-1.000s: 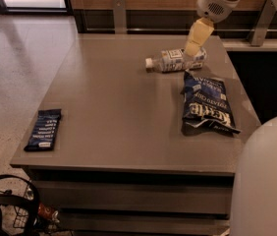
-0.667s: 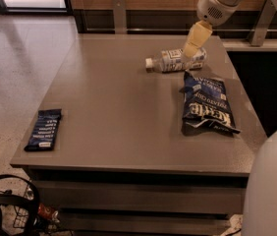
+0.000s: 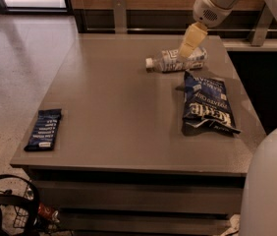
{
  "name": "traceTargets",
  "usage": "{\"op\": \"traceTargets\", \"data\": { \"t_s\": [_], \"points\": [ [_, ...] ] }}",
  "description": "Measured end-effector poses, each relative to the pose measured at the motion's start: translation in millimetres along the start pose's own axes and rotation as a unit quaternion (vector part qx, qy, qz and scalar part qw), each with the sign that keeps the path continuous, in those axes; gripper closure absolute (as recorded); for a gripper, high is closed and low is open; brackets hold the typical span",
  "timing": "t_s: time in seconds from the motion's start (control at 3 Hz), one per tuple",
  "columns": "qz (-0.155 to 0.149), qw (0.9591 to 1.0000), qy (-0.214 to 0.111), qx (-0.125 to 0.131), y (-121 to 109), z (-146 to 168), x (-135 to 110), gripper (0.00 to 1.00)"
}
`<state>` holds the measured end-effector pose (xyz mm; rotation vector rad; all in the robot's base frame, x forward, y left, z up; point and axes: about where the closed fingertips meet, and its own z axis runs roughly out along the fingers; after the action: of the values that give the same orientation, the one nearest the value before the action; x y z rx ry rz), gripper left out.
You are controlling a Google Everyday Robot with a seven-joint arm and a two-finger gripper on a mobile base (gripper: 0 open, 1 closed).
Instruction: Move blue plastic bottle near rxbar blueberry
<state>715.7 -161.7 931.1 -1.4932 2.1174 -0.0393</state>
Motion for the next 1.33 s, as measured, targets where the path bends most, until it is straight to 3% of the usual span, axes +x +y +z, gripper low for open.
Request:
{"op": "traceTargets", "data": {
  "t_s": [0.33,0.67,1.0,1.33],
  "points": [
    [-0.016,0.9996,-0.024,-0.003,-8,14,5,0.0],
    [-0.055,0.9964,-0.063,-0.015,-21,44,19,0.0],
    [-0.072,0.9947,-0.068,-0.027,-20,56,33,0.0],
    [-0.093,0.9937,-0.044,-0.046,-16,57,39,0.0]
  ]
}}
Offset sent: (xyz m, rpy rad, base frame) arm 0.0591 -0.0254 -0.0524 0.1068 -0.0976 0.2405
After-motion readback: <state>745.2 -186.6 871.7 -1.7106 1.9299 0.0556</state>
